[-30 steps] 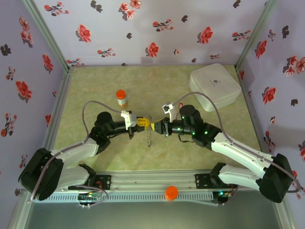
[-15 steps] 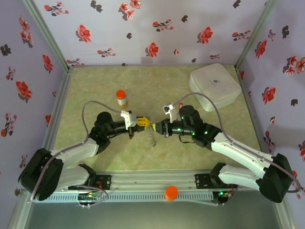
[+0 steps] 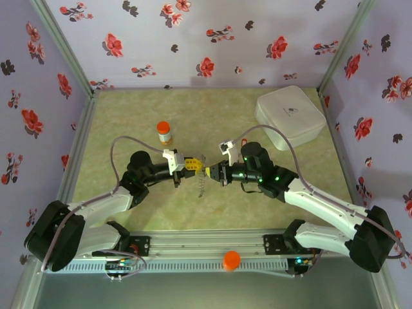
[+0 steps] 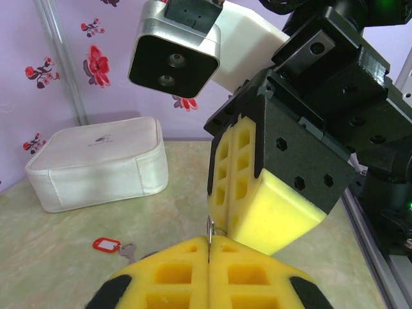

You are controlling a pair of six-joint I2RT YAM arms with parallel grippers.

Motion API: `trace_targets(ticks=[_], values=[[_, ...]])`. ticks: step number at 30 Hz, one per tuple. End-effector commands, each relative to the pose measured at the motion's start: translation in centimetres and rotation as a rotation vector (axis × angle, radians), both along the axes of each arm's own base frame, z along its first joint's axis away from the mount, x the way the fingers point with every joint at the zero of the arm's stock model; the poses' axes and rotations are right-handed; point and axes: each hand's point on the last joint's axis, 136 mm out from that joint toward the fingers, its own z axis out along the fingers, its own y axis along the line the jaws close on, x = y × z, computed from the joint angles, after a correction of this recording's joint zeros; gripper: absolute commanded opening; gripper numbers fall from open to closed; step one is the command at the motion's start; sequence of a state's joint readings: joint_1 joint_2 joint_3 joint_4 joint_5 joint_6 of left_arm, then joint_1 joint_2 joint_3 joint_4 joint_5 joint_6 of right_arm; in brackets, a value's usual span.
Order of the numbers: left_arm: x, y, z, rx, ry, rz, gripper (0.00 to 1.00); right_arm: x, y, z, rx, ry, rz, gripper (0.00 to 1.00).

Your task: Put the keys on the keyring

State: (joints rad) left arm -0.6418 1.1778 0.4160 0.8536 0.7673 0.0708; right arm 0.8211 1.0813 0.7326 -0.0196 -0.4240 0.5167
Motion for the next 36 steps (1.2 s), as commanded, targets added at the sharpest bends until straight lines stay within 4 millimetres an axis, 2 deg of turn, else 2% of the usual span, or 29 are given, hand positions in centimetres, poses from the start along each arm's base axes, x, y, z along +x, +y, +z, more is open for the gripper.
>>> trace_targets(ticks=[1, 6, 11, 15, 17, 20, 24, 27, 31, 36], values=[[-1.0, 0.0, 1.8, -0.048, -0.07, -0.033, 0.0, -0.3, 0.6, 1.1, 0.026, -0.034, 0.034, 0.0], [-1.1, 0.0, 2.1, -0.055, -0.077, -0.039, 0.0, -0.1, 0.4, -0.1, -0.014, -0.018, 0.028, 0.0], [-1.3, 0.0, 2.2, -0.057, -0.077, -0.047, 0.0, -0.2, 0.6, -0.2, -0.036, -0.009, 0.045, 0.0], [-1.3, 0.0, 2.1, -0.054, -0.075, -0.049, 0.0, -0.5, -0.1, 1.2, -0.05, -0.078, 0.056, 0.24], [-1.3, 0.0, 2.0, -0.051, -0.071, -0.051, 0.0, -0.8, -0.8, 2.1, -0.052, -0.154, 0.066, 0.31], [-1.3, 0.0, 1.9, -0.05, -0.068, -0.054, 0.0, -1.0, -1.9, 3.3, -0.057, -0.302, 0.068, 0.36], [-1.4, -0.1, 1.8, -0.048, -0.061, -0.06, 0.0, -1.0, -2.4, 4.6, -0.054, -0.521, 0.103, 0.38], [-1.5, -0.2, 1.7, -0.047, -0.056, -0.07, 0.0, -1.2, -1.5, 5.3, -0.038, -0.602, 0.161, 0.38], [-1.9, -0.3, 1.8, -0.049, -0.049, -0.092, 0.0, -1.4, -0.3, 5.7, 0.021, -0.638, 0.224, 0.37], [-2.4, -0.4, 2.0, -0.057, -0.048, -0.116, 0.0, -0.5, -0.2, 4.6, 0.043, -0.648, 0.229, 0.36]])
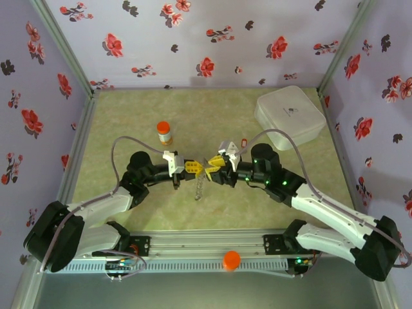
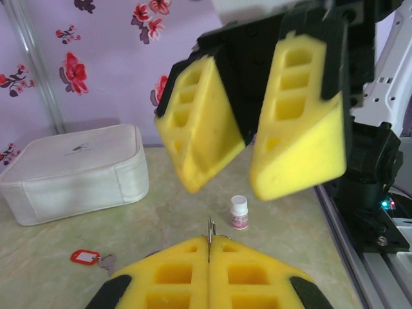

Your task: Put the keys on the keyring

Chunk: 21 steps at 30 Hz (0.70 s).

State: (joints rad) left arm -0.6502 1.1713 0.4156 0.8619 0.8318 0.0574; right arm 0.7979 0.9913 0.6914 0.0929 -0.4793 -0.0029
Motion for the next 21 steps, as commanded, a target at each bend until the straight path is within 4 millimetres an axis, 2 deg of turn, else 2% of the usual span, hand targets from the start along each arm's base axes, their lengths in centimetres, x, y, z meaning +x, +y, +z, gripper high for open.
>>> trace_targets(ticks=[1, 8, 12, 21], values=[[-1.0, -0.2, 1.7, -0.05, -0.05, -0.045, 0.0, 0.1, 0.5, 0.8, 0.045, -0.07, 0.049, 0.36], [-1.1, -0.2, 1.7, -0.05, -0.048, -0.052, 0.0, 0.4, 0.1, -1.2, 0.043, -0.035, 0.066, 0.33], [-1.2, -0.3, 1.6, -0.048, -0.046, -0.056, 0.0, -0.1, 0.3, -0.5, 0.096, -0.034, 0.107, 0.3], [-1.2, -0.3, 1.6, -0.049, -0.048, -0.056, 0.0, -0.4, 0.8, -0.8, 0.092, -0.02, 0.156, 0.25]])
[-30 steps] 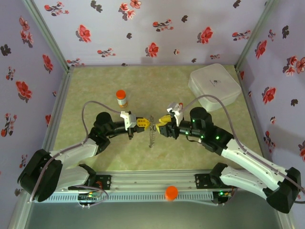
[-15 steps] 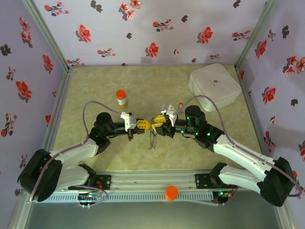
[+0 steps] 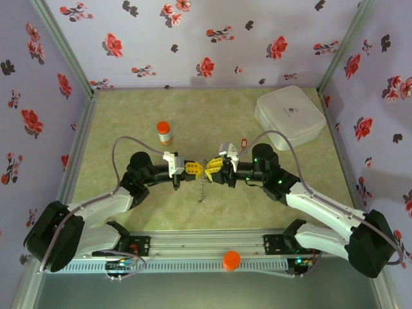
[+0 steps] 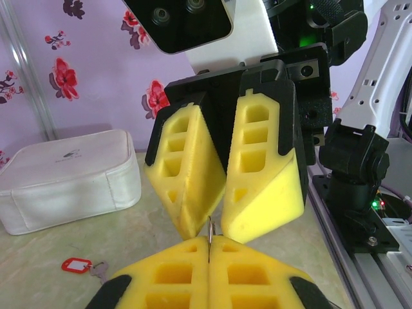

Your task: Put the keys on the keyring

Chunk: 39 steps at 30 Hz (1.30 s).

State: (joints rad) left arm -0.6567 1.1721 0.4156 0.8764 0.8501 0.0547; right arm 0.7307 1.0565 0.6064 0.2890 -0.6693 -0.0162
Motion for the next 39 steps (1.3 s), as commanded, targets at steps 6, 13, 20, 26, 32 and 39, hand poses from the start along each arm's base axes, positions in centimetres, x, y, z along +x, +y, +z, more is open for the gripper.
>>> trace_targets(ticks=[6, 13, 20, 26, 32, 39], values=[[-0.7, -0.1, 1.5, -0.043, -0.043, -0.031, 0.0, -0.3, 0.5, 0.4, 0.02, 0.013, 0.064, 0.19], [-0.6, -0.1, 1.2, -0.036, -0.047, -0.025, 0.0, -0.4, 0.5, 1.1, 0.018, 0.003, 0.087, 0.0], [1.0, 0.3, 0.1, 0.027, -0.068, 0.09, 0.32, -0.1, 0.0, 1.1, -0.11, -0.022, 0.083, 0.0], [0.4, 0.4, -2.1, 0.174, -0.064, 0.065, 0.31, 0.1, -0.7, 0.4, -0.314, -0.023, 0.106, 0.0], [0.4, 0.3, -2.2, 0.186, -0.049, 0.06, 0.31, 0.4, -0.5, 0.3, -0.46, -0.026, 0.156, 0.0], [0.4, 0.3, -2.5, 0.194, -0.05, 0.059, 0.31, 0.4, -0.1, -1.0, -0.599, -0.067, 0.198, 0.0]])
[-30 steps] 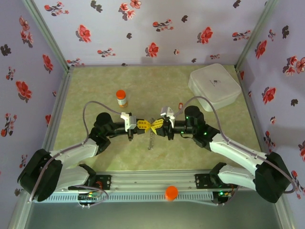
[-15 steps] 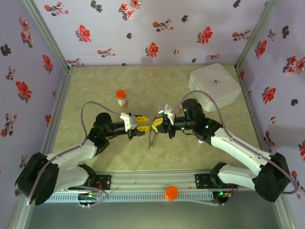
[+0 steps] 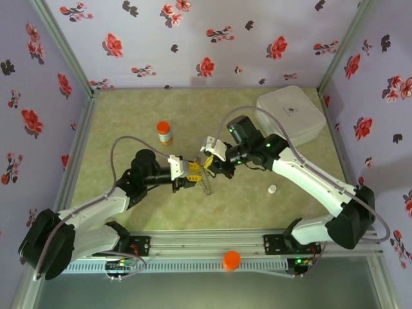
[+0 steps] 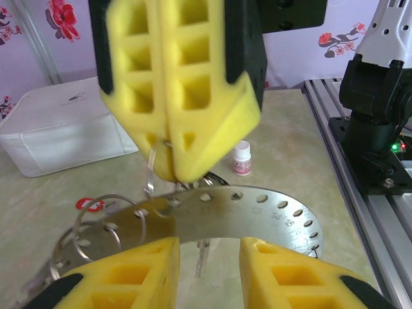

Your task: Put the keys on the keyring

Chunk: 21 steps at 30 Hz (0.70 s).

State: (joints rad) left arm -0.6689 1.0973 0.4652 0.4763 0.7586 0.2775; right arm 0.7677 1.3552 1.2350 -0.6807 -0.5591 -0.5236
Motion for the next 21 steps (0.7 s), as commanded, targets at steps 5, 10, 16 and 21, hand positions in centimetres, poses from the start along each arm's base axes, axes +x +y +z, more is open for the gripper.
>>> trace_targets(ticks=[5, 10, 16, 21], values=[[0.9, 0.0, 0.5, 0.026, -0.055, 0.041, 0.3, -0.8, -0.4, -0.5, -0.09, -0.048, 0.059, 0.0], [0.1, -0.4, 0.7, 0.005, -0.018, -0.011, 0.29, -0.9, -0.1, -0.9, -0.121, -0.068, 0.068, 0.0], [-0.9, -0.8, 1.3, -0.046, 0.025, -0.077, 0.2, -0.9, 0.8, -1.0, -0.126, -0.073, 0.085, 0.0], [-1.0, -0.8, 1.5, -0.048, 0.022, -0.082, 0.03, -1.2, 1.2, -0.5, -0.106, -0.071, 0.093, 0.0]])
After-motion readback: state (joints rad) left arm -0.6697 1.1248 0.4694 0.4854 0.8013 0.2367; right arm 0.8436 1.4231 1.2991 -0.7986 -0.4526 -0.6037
